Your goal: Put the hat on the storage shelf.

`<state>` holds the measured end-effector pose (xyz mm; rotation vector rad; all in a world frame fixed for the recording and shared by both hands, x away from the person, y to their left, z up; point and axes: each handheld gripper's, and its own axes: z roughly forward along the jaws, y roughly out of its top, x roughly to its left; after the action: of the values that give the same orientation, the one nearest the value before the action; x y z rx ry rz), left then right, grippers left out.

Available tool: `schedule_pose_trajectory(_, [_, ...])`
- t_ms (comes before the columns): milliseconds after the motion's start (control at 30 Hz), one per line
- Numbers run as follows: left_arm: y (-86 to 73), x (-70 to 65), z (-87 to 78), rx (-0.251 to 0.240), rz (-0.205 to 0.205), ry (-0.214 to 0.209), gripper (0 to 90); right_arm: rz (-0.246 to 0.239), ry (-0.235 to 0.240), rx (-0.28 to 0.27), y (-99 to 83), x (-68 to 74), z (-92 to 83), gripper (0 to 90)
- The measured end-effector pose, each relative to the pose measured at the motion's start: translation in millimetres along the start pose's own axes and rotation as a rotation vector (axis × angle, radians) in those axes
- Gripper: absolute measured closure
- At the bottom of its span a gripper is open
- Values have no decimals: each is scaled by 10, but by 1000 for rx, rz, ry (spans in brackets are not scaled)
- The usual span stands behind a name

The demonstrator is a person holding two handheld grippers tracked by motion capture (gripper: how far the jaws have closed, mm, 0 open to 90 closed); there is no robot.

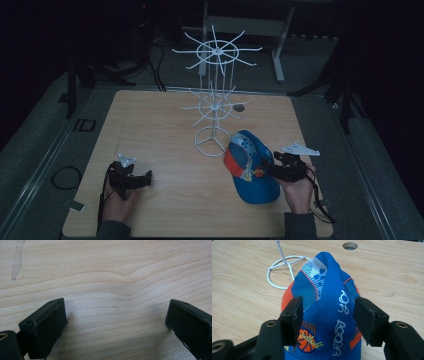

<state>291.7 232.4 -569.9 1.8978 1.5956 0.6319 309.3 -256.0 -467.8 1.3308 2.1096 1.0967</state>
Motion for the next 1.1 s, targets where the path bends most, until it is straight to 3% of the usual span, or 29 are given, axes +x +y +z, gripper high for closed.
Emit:
schedule_pose_trajectory(200, [0, -1, 2, -2, -1, -1, 39, 13, -2, -14, -8, -13, -7, 436])
schedule_pose_trajectory(633, [0, 1, 2, -2, 0, -1, 39, -18, 27, 36, 4, 40, 39, 428])
schedule_pose_trajectory(1100, [0, -1, 3, -3, -2, -1, 39, -34, 68, 74, 174, -17, -1, 406])
